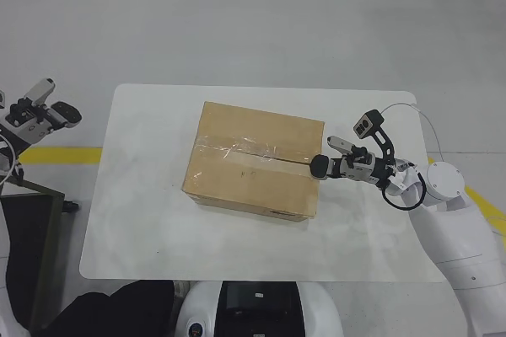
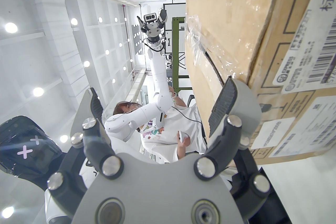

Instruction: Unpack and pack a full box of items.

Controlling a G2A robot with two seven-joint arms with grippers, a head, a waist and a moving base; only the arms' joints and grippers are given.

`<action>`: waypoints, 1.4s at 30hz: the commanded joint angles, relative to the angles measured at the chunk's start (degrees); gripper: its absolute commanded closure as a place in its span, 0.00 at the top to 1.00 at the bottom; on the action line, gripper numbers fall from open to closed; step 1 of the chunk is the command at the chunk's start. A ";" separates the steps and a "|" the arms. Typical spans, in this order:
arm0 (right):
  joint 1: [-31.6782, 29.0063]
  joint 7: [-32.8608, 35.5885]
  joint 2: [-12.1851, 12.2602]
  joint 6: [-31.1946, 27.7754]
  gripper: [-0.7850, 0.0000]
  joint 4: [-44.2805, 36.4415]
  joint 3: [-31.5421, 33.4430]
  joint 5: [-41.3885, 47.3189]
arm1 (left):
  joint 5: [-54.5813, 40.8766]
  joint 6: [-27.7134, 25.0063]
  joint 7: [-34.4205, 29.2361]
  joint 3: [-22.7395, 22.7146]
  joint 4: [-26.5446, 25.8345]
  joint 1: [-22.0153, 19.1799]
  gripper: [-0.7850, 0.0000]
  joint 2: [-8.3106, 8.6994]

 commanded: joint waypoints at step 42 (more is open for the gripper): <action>17.85 -17.35 -7.64 8.47 1.00 -5.83 -21.30 1.31 | 0.02 0.03 0.03 0.04 0.05 -0.04 1.00 0.00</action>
